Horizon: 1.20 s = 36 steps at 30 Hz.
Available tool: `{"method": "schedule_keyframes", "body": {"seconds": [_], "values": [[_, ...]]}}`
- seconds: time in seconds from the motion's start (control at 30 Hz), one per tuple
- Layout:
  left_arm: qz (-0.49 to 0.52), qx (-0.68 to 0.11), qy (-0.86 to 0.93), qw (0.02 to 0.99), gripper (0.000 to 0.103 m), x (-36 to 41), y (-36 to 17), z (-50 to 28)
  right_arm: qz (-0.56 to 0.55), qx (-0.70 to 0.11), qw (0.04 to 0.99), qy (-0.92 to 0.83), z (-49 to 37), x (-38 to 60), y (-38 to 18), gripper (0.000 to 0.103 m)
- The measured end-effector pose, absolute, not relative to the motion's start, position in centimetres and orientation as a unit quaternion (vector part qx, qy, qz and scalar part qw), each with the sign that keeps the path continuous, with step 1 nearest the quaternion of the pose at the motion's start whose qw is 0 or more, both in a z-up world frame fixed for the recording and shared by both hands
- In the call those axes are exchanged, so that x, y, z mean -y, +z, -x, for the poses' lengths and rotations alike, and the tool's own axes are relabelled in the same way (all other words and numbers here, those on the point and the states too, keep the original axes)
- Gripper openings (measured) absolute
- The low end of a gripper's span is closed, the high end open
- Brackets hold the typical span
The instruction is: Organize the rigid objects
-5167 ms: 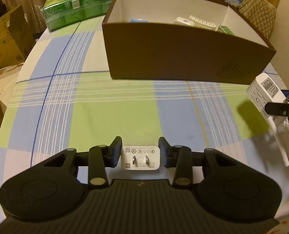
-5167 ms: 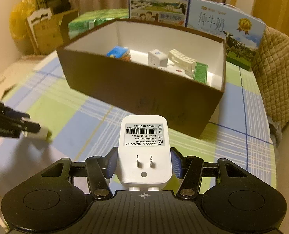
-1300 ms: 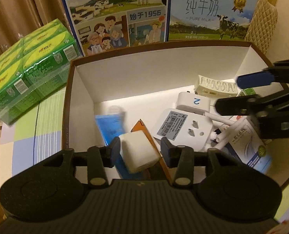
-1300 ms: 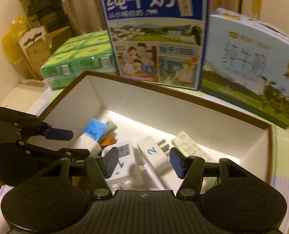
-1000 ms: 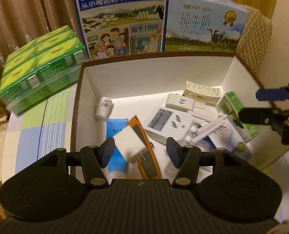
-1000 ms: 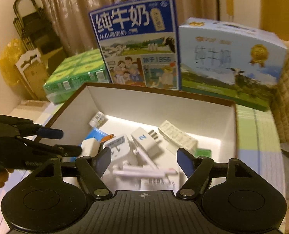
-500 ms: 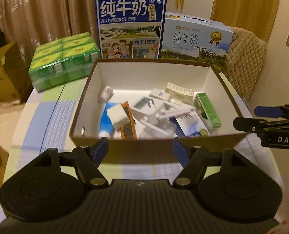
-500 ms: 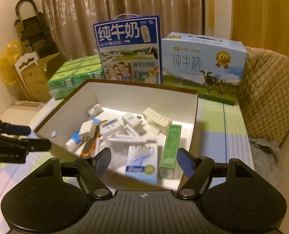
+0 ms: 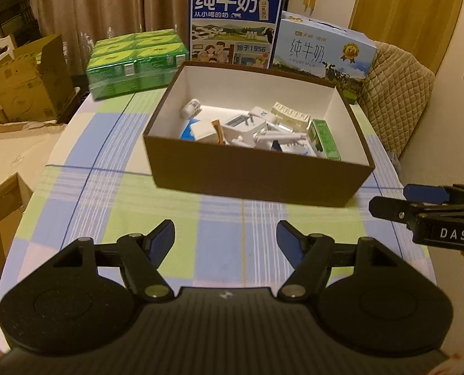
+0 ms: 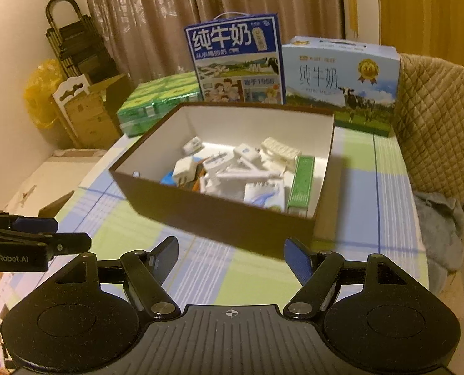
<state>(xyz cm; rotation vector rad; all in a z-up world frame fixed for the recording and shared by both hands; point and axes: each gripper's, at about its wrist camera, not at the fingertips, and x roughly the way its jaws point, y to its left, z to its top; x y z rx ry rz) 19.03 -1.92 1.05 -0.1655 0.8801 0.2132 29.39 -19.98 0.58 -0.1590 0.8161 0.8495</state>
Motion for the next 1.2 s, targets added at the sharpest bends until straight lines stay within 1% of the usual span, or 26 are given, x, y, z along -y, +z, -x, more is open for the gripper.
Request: {"method": "schedule_keyframes", "body": {"seconds": [0.37, 0.6, 1.2], "values": [[0.068, -0.443, 0.057, 0.892, 0.069, 1.4, 0.6, -13.3, 0.062, -0.412, 0.827, 0.377, -22.2, 20.4, 0.5, 0.072], [0.063, -0.449, 0.038, 0.89, 0.068, 0.5, 0.2, -11.1, 0.054, -0.425, 0.828, 0.362, -18.3, 20.2, 0.3, 0.072], [0.062, -0.443, 0.025, 0.894, 0.068, -0.8, 0.4, -8.9, 0.056, -0.423, 0.834, 0.349, -14.8, 18.8, 0.2, 0.072]]}}
